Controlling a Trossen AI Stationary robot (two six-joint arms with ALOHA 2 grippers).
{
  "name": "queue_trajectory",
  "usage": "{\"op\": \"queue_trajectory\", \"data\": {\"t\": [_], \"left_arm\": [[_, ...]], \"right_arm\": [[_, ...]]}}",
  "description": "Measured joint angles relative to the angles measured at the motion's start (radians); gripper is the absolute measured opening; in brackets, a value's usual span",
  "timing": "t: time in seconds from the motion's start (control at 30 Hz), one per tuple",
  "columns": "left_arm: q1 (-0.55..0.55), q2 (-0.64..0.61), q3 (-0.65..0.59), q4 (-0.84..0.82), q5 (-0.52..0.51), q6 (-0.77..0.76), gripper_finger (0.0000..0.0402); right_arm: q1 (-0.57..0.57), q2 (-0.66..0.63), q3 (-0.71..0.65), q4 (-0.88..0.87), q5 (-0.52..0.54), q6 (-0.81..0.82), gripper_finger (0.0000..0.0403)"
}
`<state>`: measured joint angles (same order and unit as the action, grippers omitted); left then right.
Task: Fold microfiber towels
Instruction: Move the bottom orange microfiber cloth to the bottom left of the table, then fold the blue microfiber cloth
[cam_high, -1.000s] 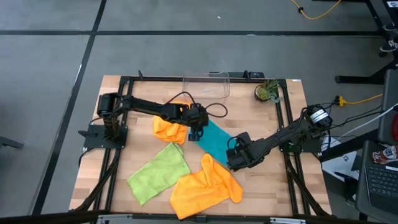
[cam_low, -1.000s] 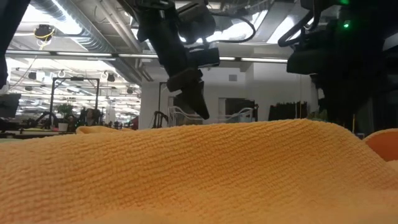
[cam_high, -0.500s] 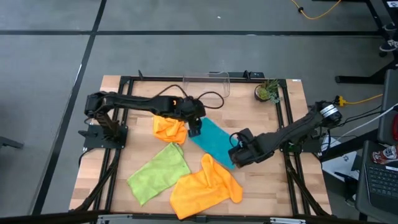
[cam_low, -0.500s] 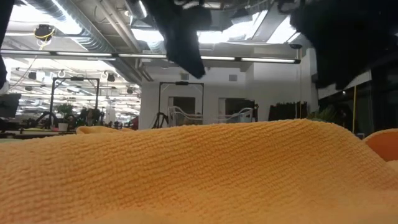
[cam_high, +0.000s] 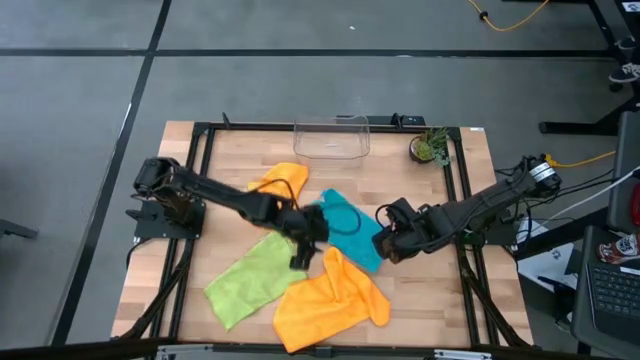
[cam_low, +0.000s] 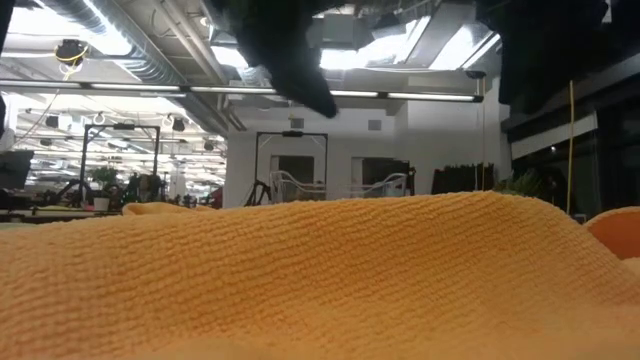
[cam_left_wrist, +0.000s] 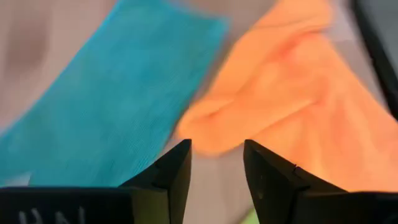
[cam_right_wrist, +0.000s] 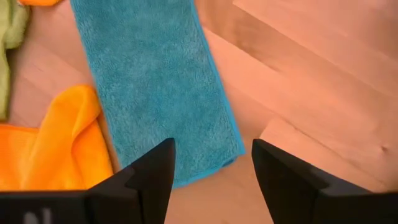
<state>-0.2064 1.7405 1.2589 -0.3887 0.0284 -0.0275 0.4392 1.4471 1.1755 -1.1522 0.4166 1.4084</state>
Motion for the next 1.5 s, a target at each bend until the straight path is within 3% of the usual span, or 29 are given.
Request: {"op": "queue_trajectory", "data": {"t": [0.1,0.4,0.53,0.67,0.87,1.0,1.2,1.3,1.4,1.5], "left_arm": [[-0.035,0.045,-0.005,0.087,-0.003,0.020,0.0138],[-0.089,0.224,0.037,0.606,0.010,-0.338,0.0138],[-0.132,0.361,0.143,0.573,-0.052,-0.383,0.0137],[-0.179,0.461,0.244,0.386,-0.080,-0.459,0.0135],[-0.209,0.453,0.327,-0.232,-0.052,-0.711,0.0135],[-0.231,0.414,0.318,-0.616,-0.010,-0.717,0.0134],[-0.202,0.376,0.218,-0.999,0.016,-0.651,0.0117],[-0.174,0.330,0.182,-1.095,0.051,-0.660,0.0106],[-0.159,0.222,0.197,-1.073,0.080,-0.675,0.0099],[-0.156,0.071,0.213,-1.021,0.043,-0.710,0.0098]], "right_arm": [[-0.029,0.000,0.000,-0.001,-0.004,-0.027,0.0216],[-0.134,-0.059,0.112,-0.179,0.009,-0.223,0.0216],[-0.149,-0.115,0.161,-0.179,0.012,-0.332,0.0216],[-0.149,-0.169,0.182,-0.177,0.019,-0.414,0.0216],[-0.134,-0.226,0.183,-0.189,0.005,-0.433,0.0216],[-0.124,-0.238,0.183,-0.193,0.004,-0.471,0.0216],[-0.125,-0.238,0.183,-0.206,0.002,-0.479,0.0216],[-0.125,-0.238,0.183,-0.216,-0.006,-0.521,0.0216],[-0.125,-0.242,0.183,-0.237,-0.071,-0.558,0.0216],[-0.124,-0.254,0.183,-0.281,-0.102,-0.550,0.0216]]}}
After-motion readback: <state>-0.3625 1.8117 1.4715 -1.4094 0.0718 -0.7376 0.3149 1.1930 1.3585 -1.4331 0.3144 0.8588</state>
